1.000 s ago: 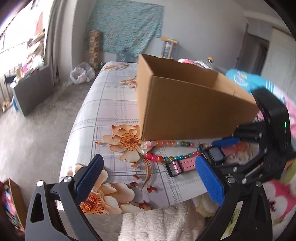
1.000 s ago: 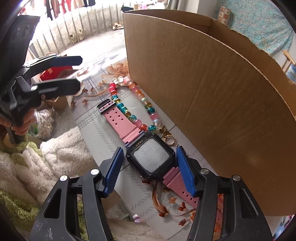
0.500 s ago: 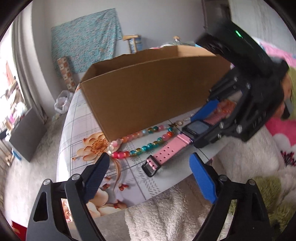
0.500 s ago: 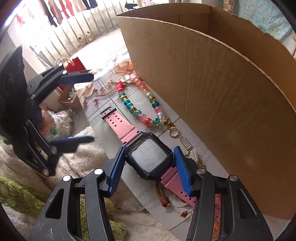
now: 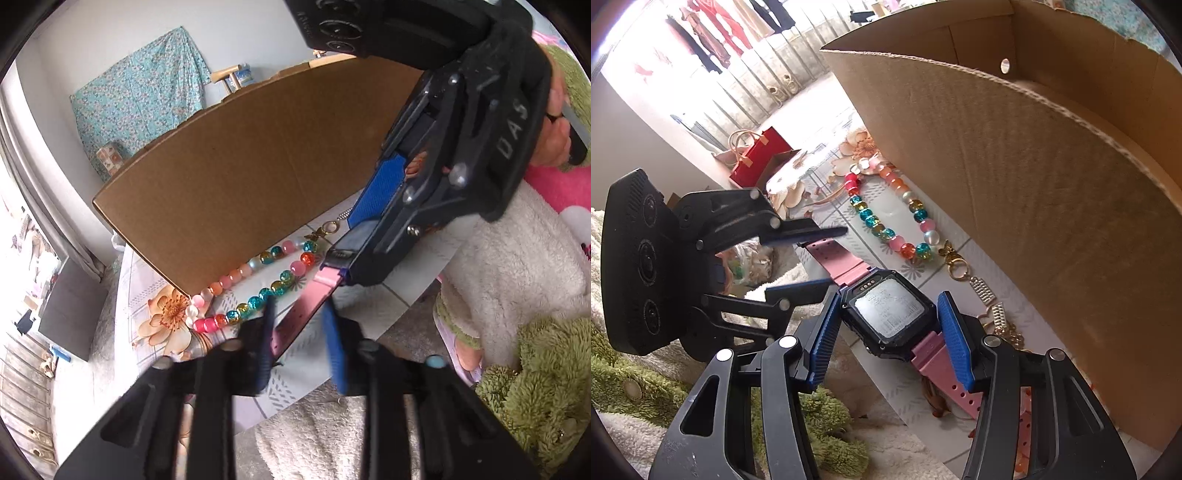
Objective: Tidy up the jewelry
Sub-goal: 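Grasp the pink-strapped smartwatch by its face with the right gripper, then lift the smartwatch with the right gripper and carry it over the box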
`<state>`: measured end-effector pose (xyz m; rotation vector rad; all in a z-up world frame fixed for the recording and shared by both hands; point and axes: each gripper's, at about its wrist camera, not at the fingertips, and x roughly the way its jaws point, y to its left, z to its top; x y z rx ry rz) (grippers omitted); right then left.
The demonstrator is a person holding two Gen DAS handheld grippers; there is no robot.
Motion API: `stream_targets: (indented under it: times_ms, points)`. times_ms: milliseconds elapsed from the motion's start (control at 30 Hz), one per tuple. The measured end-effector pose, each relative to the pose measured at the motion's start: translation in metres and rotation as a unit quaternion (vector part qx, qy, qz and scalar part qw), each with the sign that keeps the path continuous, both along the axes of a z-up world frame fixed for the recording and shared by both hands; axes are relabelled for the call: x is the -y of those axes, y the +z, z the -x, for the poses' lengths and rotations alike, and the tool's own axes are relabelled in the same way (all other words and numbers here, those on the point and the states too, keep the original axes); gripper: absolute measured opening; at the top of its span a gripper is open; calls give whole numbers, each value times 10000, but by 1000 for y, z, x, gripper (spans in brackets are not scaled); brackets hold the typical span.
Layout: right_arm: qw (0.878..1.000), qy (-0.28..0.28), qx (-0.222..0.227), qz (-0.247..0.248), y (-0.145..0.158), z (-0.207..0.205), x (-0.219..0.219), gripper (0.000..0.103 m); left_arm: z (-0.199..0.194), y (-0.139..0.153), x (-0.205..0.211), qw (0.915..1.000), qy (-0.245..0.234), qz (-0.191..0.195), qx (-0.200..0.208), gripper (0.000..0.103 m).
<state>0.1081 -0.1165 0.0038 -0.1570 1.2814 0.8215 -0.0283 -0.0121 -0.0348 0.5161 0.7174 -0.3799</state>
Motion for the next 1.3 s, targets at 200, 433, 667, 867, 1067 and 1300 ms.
stream_targets:
  times_ms: [200,433,667,867,1067,1300]
  points:
    - [9989,-300,360,22,10,15,8,54,-8,6,-8,9985,138,462,-277,13]
    - [9884,-821,1110,632,25,52,28,55,-16,9,-14,9973,38,598,-424,13]
    - [9687,-1082,1735,1407,18,79,18,43,-25,13,-28,9939,-5,868,-677,13]
    - [9580,-1101,2048,1679,11,81,11,36,-38,23,-43,9833,22,1464,-1084,10]
    - [9538,-993,2167,1828,11,80,0,28,-45,24,-61,9707,163,1917,-1438,7]
    - [9487,-1150,2201,1956,8,73,-6,14,-39,25,-70,9661,217,2105,-1482,6]
